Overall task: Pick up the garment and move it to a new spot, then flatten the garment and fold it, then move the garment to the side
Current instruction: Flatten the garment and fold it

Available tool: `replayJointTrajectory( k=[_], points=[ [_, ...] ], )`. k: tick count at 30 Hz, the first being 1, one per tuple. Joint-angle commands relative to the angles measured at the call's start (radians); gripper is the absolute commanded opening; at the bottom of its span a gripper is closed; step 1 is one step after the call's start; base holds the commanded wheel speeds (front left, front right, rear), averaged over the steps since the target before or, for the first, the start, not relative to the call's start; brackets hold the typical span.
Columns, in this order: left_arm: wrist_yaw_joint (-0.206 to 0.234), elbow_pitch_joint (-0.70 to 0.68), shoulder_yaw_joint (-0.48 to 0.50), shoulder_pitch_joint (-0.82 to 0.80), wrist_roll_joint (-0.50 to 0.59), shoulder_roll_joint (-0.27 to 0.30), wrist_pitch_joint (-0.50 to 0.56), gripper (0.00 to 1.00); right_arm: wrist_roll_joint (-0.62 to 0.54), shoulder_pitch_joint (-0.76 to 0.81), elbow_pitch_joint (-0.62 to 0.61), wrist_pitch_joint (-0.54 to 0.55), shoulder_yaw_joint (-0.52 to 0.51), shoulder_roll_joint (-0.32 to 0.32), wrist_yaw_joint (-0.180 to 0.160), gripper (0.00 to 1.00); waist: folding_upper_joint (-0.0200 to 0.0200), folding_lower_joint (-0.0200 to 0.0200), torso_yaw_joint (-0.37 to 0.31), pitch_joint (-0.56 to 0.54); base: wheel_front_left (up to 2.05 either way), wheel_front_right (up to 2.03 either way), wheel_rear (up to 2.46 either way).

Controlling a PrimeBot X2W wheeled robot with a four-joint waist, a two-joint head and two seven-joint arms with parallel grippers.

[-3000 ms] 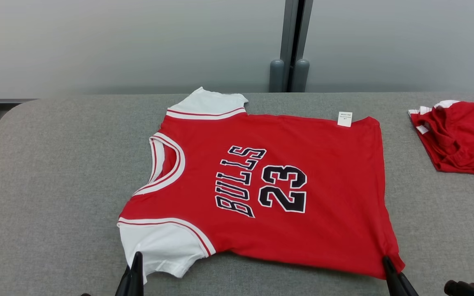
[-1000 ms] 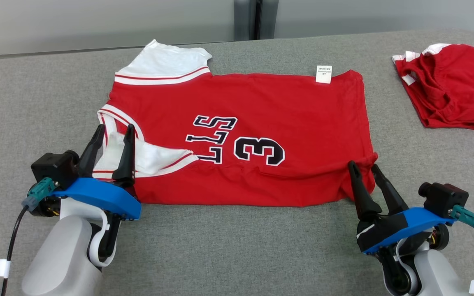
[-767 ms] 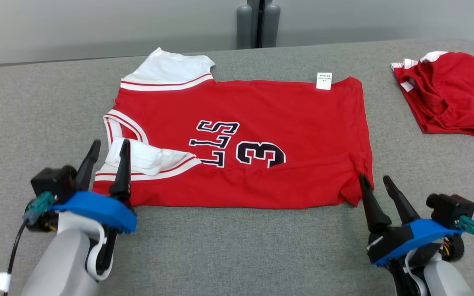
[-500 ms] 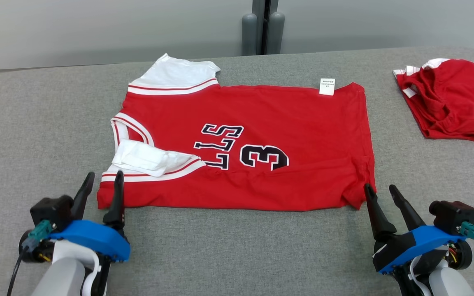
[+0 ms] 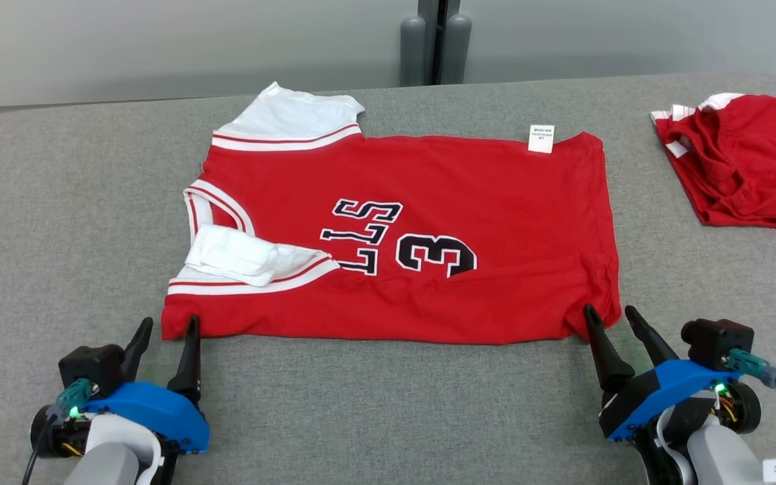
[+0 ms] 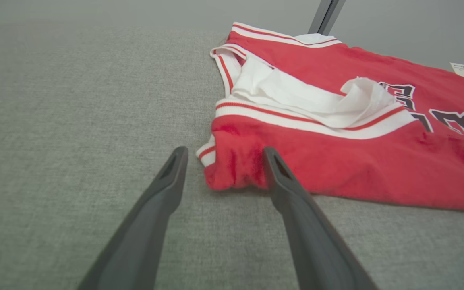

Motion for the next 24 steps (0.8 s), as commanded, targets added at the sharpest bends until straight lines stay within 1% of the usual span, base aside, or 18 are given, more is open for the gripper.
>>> replayJointTrajectory(
  k=[1, 5, 6, 7, 8, 9, 10, 13, 18, 21, 23, 24],
  points=[
    [-0.002, 0.011, -0.004, -0.025, 0.002, -0.001, 0.002, 1.00, -0.007, -0.019, 0.013, -0.006, 0.001, 0.001, 0.001, 1.00, 0.0000, 0.0001, 0.000, 0.003, 0.00, 0.00, 0.00],
    [-0.014, 0.064, -0.014, -0.059, -0.008, -0.012, 0.006, 1.00, -0.015, -0.049, 0.061, -0.015, 0.007, 0.001, 0.001, 0.99, 0.0000, 0.0001, 0.001, 0.013, 0.00, 0.00, 0.00],
    [-0.018, 0.079, -0.016, -0.067, -0.011, -0.016, 0.006, 1.00, -0.018, -0.053, 0.075, -0.012, 0.009, 0.001, 0.001, 0.85, 0.0000, 0.0001, 0.002, 0.015, 0.00, 0.00, 0.00],
    [-0.019, 0.091, -0.020, -0.073, -0.015, -0.022, 0.009, 0.93, -0.017, -0.058, 0.089, -0.011, 0.010, 0.000, 0.001, 0.41, 0.0000, 0.0001, 0.002, 0.016, 0.00, 0.00, 0.00],
    [-0.022, 0.103, -0.024, -0.079, -0.015, -0.027, 0.009, 0.41, -0.016, -0.065, 0.100, -0.017, 0.010, 0.000, 0.001, 0.00, 0.0000, 0.0001, 0.003, 0.017, 0.00, 0.00, 0.00],
    [-0.023, 0.113, -0.027, -0.085, -0.015, -0.028, 0.009, 0.22, -0.017, -0.069, 0.111, -0.021, 0.012, 0.000, 0.001, 0.00, 0.0000, 0.0001, 0.004, 0.017, 0.00, 0.00, 0.00],
    [-0.025, 0.121, -0.029, -0.090, -0.017, -0.030, 0.007, 0.00, -0.018, -0.073, 0.120, -0.024, 0.014, 0.002, 0.001, 0.00, 0.0000, 0.0001, 0.004, 0.016, 0.00, 0.00, 0.00],
    [-0.028, 0.135, -0.026, -0.100, -0.028, -0.038, 0.000, 0.00, -0.007, -0.078, 0.132, -0.048, 0.020, 0.004, 0.001, 0.00, 0.0000, 0.0001, 0.005, 0.009, 0.00, 0.00, 0.00],
    [-0.036, 0.122, -0.008, -0.075, -0.046, -0.032, -0.012, 0.00, 0.017, -0.050, 0.124, -0.074, 0.039, -0.018, 0.001, 0.00, 0.0000, 0.0001, 0.010, -0.028, 0.00, 0.00, 0.00],
    [-0.035, 0.087, 0.015, -0.040, -0.053, -0.025, -0.017, 0.00, 0.040, -0.017, 0.096, -0.076, 0.050, -0.033, 0.001, 0.00, 0.0000, 0.0001, 0.014, -0.053, 0.00, 0.00, 0.00],
    [-0.023, 0.051, 0.031, -0.009, -0.053, -0.030, -0.018, 0.00, 0.057, 0.008, 0.067, -0.068, 0.068, -0.045, 0.001, 0.00, 0.0000, 0.0001, 0.018, -0.071, 0.00, 0.00, 0.00],
    [-0.011, 0.005, 0.043, 0.031, -0.045, -0.036, -0.018, 0.00, 0.067, 0.042, 0.033, -0.057, 0.083, -0.061, 0.001, 0.00, 0.0000, 0.0001, 0.026, -0.087, 0.00, 0.00, 0.00]
  ],
)
